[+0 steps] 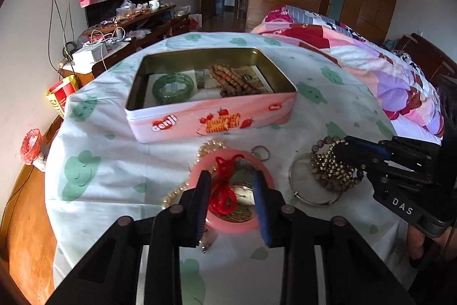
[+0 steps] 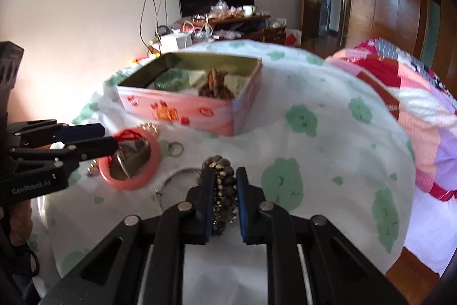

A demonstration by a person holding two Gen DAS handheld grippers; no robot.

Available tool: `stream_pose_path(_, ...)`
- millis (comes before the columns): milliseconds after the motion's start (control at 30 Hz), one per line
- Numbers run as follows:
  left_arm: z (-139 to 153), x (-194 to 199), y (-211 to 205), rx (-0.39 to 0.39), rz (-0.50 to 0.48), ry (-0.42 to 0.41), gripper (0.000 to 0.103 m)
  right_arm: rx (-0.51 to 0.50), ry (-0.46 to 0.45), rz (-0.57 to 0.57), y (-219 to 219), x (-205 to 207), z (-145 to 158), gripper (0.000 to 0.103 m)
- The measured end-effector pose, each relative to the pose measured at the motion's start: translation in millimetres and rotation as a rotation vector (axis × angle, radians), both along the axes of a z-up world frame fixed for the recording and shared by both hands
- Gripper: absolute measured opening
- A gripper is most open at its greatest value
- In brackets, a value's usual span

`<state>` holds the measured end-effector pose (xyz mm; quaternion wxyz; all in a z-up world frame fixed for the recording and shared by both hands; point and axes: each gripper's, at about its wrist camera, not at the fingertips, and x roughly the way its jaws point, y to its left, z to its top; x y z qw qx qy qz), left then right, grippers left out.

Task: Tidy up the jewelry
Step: 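Lift the red cord pendant with the left tool while the right tool holds the metal bracelet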

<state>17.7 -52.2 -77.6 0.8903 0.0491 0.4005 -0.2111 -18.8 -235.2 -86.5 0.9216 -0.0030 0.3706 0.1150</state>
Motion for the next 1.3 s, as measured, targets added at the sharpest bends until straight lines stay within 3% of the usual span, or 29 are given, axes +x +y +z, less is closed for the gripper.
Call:
stream_pose_path(67, -2, 2, 0, -0.012, -0.004, 0.002, 0.029, 0.001, 0.017, -0.009, -2, 2, -5, 0.017)
stream_pose_path(100, -1, 3, 0, -0.015, -0.001, 0.003, 0.024, 0.000, 0.026, -0.011, -3, 3, -7, 0.017)
stream_pose_path(133, -1, 3, 0, -0.017, -0.001, 0.001, 0.006, -0.003, 0.040, -0.004, -2, 5, -9, 0.017)
stream_pose_path(233, 4, 1, 2, -0.025, -0.002, -0.009, 0.001, -0.019, 0.032, -0.016, -3, 3, -10, 0.024)
stream_pose_path(733, 67, -7, 37, -0.121, 0.059, -0.137, 0.000, -0.042, 0.011, 0.001, 4, 0, -8, 0.027)
stream_pose_path(1167, 48, 7, 52, -0.123, 0.105, -0.079, 0.000, -0.073, 0.021, 0.006, 8, 6, -16, 0.027)
stream_pose_path(1233, 47, 7, 52, -0.125, 0.106, -0.076, 0.000, -0.081, 0.013, 0.008, 9, 4, -15, 0.022)
stream_pose_path(1300, 47, 7, 53, -0.125, 0.107, -0.075, 0.000, -0.087, -0.001, 0.011, 9, 3, -13, 0.008)
